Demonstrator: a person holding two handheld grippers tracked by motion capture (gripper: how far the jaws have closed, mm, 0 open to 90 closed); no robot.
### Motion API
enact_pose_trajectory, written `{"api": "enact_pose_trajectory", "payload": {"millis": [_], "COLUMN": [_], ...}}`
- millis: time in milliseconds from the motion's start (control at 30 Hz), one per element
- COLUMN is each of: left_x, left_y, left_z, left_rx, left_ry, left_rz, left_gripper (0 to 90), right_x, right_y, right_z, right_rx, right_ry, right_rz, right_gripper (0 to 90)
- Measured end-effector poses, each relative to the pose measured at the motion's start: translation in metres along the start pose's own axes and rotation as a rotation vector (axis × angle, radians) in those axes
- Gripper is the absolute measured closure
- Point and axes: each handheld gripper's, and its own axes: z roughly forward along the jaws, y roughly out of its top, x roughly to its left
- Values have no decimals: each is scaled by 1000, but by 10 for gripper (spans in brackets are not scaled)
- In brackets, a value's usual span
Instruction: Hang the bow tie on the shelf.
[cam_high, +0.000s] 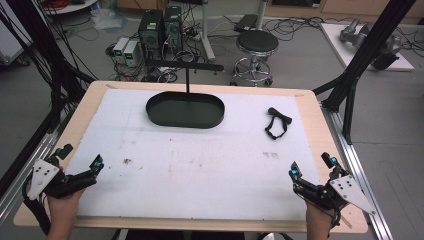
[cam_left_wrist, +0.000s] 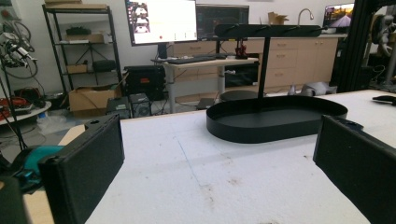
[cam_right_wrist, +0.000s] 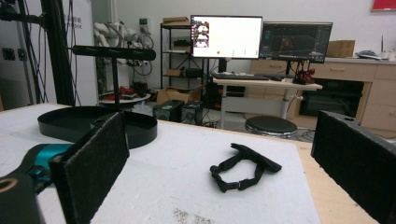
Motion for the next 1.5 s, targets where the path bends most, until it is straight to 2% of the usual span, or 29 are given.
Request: {"api": "enact_pose_trajectory", "payload": {"millis": [267,333,433,500,567,700,733,800,833,867,1033,1067,1100,1133,1167,1367,1400,1467,1500], "left_x": [0,0,-1,0,1,-1,-1,-3,-4,-4,-5,-5,-5,-5,-5,-6,-6,-7,-8], "left_y": [0,0,-1,-2,-3,-3,-3,-3,-3,-3,-5,-5,-5,-5,-5,-6,-6,-6,-6], "left_z": [1,1,2,2,3,4,5,6,7,7,8,9,8,8,8,9,9,10,10], "left_rx": [-1,0,5,6,9,8,10,11,12,15,20,22,25,24,22,24,27,28,30], "left_ry": [3,3,0,2,6,6,5,0,-2,-3,-6,-7,-7,-8,-9,-12,-14,-17,-20], "left_rz": [-2,0,4,1,0,1,3,6,5,8,8,7,10,9,8,0,2,2,4], "left_gripper": [24,24,24,24,24,23,24,24,24,24,24,24,24,24,24,24,24,24,24], "right_x": [0,-1,-4,-6,-7,-9,-13,-14,-18,-18,-24,-24,-26,-26,-26,-33,-33,-33,-33], "right_y": [1,1,3,6,9,12,16,17,21,21,29,31,31,31,30,24,24,22,20], "right_z": [0,-1,-1,-1,0,5,12,16,25,25,47,58,65,65,71,110,110,123,128], "right_rx": [7,9,13,15,23,51,83,103,157,157,228,268,292,292,318,456,456,499,504], "right_ry": [-2,-7,-6,13,47,65,88,103,119,119,173,190,194,194,191,178,178,186,199], "right_rz": [-11,-26,-15,-4,-23,-57,-76,-73,-67,-67,-100,-106,-122,-122,-123,-79,-79,-91,-90], "right_gripper": [33,33,33,37,43,43,43,43,42,42,38,38,38,38,38,39,39,39,40]}}
